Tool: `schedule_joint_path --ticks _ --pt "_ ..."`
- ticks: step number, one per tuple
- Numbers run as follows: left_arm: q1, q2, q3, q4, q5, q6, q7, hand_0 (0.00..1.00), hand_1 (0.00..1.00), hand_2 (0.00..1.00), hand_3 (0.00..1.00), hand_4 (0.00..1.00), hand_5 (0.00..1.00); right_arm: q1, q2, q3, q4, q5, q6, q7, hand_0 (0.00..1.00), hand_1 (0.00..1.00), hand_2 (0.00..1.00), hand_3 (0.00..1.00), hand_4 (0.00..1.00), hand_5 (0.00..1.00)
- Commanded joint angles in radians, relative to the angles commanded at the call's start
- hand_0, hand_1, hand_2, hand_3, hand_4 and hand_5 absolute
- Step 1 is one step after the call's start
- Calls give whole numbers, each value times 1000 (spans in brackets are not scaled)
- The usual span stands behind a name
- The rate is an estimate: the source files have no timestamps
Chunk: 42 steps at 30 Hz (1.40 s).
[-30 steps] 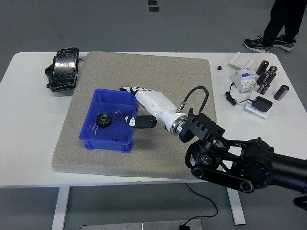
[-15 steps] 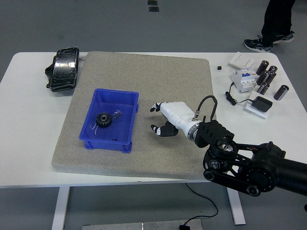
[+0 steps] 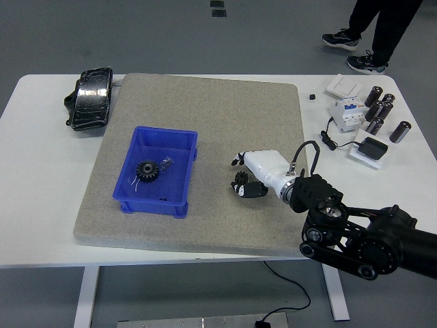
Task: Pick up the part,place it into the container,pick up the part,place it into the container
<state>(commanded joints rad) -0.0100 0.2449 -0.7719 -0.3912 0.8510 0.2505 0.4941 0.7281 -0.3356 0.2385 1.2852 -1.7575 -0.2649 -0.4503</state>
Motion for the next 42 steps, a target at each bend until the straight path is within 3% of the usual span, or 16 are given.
schedule_joint_path --ticks 1,12,13,18,19,24,25,30,31,42 --pt "0 0 0 0 -1 0 -1 670 646 622 577 729 519 -1 -3 -2 -1 0 0 0 417 565 706 723 668 390" --pt "0 -1 0 0 -3 2 -4 669 646 622 574 729 520 -6 -7 -9 -2 0 -1 -2 407 551 683 714 675 396" --pt "0 -1 -1 0 -2 2 -3 669 647 622 575 727 524 -6 -6 -12 -4 1 -1 -3 375 511 605 704 671 403" --pt "1 0 -3 -2 -1 4 -1 669 647 622 575 727 524 -6 -1 -16 -8 1 -2 -5 375 511 605 704 671 403" --pt "1 0 -2 -2 -1 4 -1 669 647 621 575 726 523 -6 0 -16 -9 1 -3 -6 346 475 542 687 568 339" --pt "0 0 -2 -1 -3 5 -4 669 647 621 575 726 523 -5 6 -21 -11 -4 -8 -8 346 475 542 687 568 339" --pt "0 0 -1 -1 -4 6 -5 668 647 622 574 726 537 -5 7 -22 -11 -5 -10 -8 327 459 493 676 430 231" --pt "0 1 0 -1 -8 8 -8 668 647 622 574 726 537 -5 8 -28 -15 -9 -18 -7 327 459 493 676 430 231" --pt "-1 1 0 -1 -8 9 -8 669 646 622 571 727 547 -5 9 -28 -15 -10 -19 -7 333 450 443 668 469 82" --pt "-3 3 3 -1 -15 14 -15 667 646 622 571 727 550 -5 8 -27 -21 -12 -41 1 329 445 412 661 494 51"
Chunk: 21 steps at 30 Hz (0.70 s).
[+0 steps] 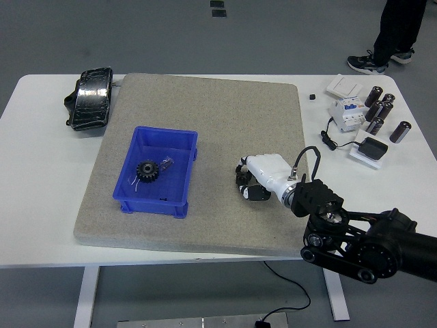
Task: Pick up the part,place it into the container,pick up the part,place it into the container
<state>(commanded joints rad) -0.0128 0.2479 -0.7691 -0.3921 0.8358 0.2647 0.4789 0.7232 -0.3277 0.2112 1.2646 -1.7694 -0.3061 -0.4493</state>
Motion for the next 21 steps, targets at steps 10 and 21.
schedule_joint_path --ticks 10,21 --pt "0 -1 0 1 0 3 -4 665 644 620 572 728 570 12 -9 36 34 -13 -33 9 325 447 402 658 497 30" --pt "0 -2 -6 3 6 4 -3 665 643 620 572 732 585 88 5 49 181 13 -97 8 306 450 392 651 505 46"
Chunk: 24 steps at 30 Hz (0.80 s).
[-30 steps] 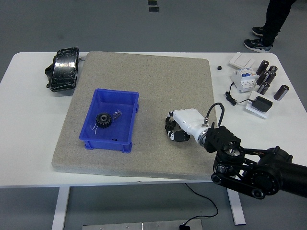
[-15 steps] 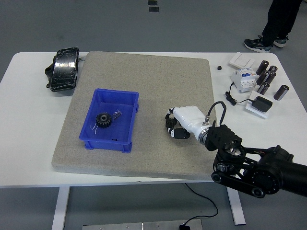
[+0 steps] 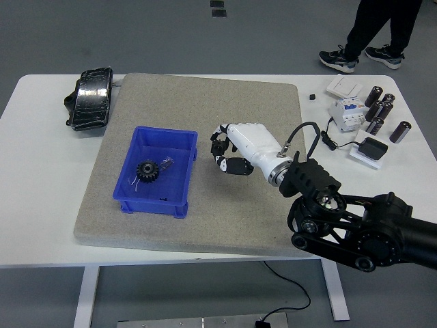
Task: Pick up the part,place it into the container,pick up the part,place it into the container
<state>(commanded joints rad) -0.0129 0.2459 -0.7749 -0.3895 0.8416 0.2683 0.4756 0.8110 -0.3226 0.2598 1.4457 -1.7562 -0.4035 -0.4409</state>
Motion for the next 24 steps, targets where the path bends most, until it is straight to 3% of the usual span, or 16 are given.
schedule_joint_path --ticks 6,9,10,21,22,24 --pt "-1 2 -5 0 8 -2 3 664 643 620 572 735 590 40 28 -53 55 20 -40 1 315 462 405 653 512 49" --pt "-2 3 -8 1 11 -3 4 664 643 620 572 735 590 46 47 -73 50 4 -52 1 315 462 405 653 512 49" --pt "-2 3 -8 1 12 -4 4 664 643 620 573 738 592 48 53 -80 46 -2 -56 1 335 499 502 663 484 74" --pt "-6 5 -15 3 22 -8 6 664 643 620 573 739 594 62 90 -123 15 56 -64 42 335 501 509 664 455 95" --pt "-6 5 -16 3 23 -8 7 664 643 620 573 740 595 62 92 -124 13 71 -59 51 379 604 674 704 433 220" --pt "-6 5 -17 3 26 -9 8 664 643 620 573 740 595 64 97 -126 7 92 -48 67 379 604 674 704 433 220"
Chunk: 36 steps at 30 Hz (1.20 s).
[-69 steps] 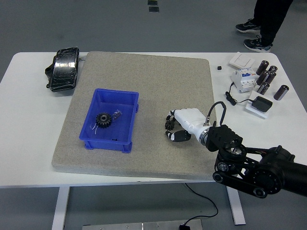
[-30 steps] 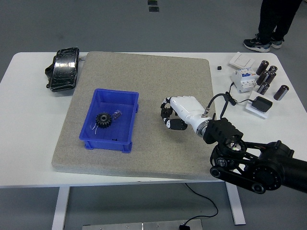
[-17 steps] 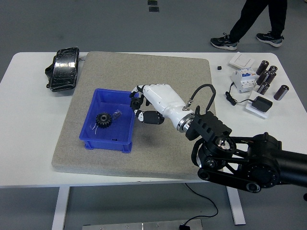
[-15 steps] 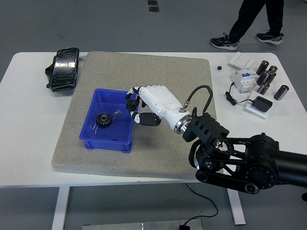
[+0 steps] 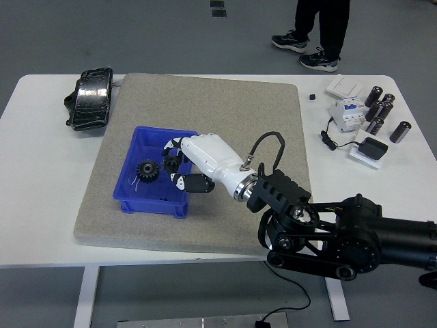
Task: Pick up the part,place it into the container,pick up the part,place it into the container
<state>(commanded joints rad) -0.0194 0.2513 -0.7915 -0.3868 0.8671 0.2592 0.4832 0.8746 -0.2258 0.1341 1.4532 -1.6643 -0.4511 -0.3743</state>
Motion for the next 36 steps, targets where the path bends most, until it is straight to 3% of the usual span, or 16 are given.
schedule_joint_path --ticks 3,4,9,10,17,24,31,36 --pt "0 1 -2 0 3 0 1 664 643 620 573 740 595 1 7 -3 -8 24 23 13 379 604 674 704 433 220" --pt "0 1 -3 -1 4 -1 1 664 643 620 573 741 597 2 9 -4 -11 29 30 14 574 738 818 813 585 281" --pt "0 1 -2 -1 4 -1 2 664 643 620 573 741 597 3 14 -6 -19 38 45 15 574 738 818 813 585 281" --pt "1 0 -1 -1 4 -1 2 664 643 620 571 741 597 3 15 -6 -20 39 46 14 645 774 843 853 604 286" --pt "2 0 2 -1 2 0 2 664 643 620 572 743 596 1 15 -3 -22 38 45 13 651 776 840 862 613 288" --pt "4 -2 4 -2 1 1 3 664 643 619 572 743 595 -22 -2 54 -15 24 9 24 639 765 813 826 620 293" --pt "10 -6 9 -2 -4 2 2 663 643 619 572 742 593 -110 -66 196 -19 20 -40 44 597 718 761 759 618 299" --pt "13 -9 11 -1 -9 4 1 663 643 619 571 741 592 -201 -112 312 -21 93 -91 109 581 701 744 731 616 303"
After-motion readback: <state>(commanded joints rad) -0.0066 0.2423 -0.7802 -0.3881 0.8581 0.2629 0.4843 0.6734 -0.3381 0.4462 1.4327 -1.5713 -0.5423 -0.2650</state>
